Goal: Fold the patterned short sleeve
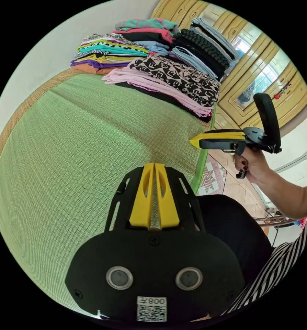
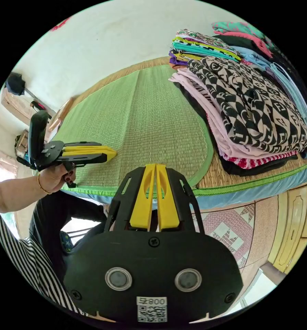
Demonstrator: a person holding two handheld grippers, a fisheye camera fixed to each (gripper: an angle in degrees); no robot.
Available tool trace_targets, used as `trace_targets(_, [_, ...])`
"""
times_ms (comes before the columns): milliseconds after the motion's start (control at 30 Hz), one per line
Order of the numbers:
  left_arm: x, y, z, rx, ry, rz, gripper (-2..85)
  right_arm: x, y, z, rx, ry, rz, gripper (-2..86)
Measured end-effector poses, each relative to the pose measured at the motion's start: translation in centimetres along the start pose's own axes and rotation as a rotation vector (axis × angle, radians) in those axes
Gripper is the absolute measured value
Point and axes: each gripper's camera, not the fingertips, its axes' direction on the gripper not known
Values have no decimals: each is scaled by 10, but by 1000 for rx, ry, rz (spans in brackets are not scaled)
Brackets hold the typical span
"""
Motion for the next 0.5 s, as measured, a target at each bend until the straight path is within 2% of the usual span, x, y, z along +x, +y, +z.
trace_targets(100, [-7, 10, -8, -7, 74, -28, 1, 20, -18, -22, 95, -88, 10, 7])
trace_targets(267, [-15, 28, -24, 6, 138, -21, 2, 73, -125, -73, 361, -6, -5, 42])
trace_targets(367, [-18, 37, -34, 8, 159, -21, 2, 114, -210, -83, 444, 26, 15, 65])
trace_targets(500, [-18, 48, -47, 15, 151, -15, 2, 163, -305, -72, 453, -10, 92, 76])
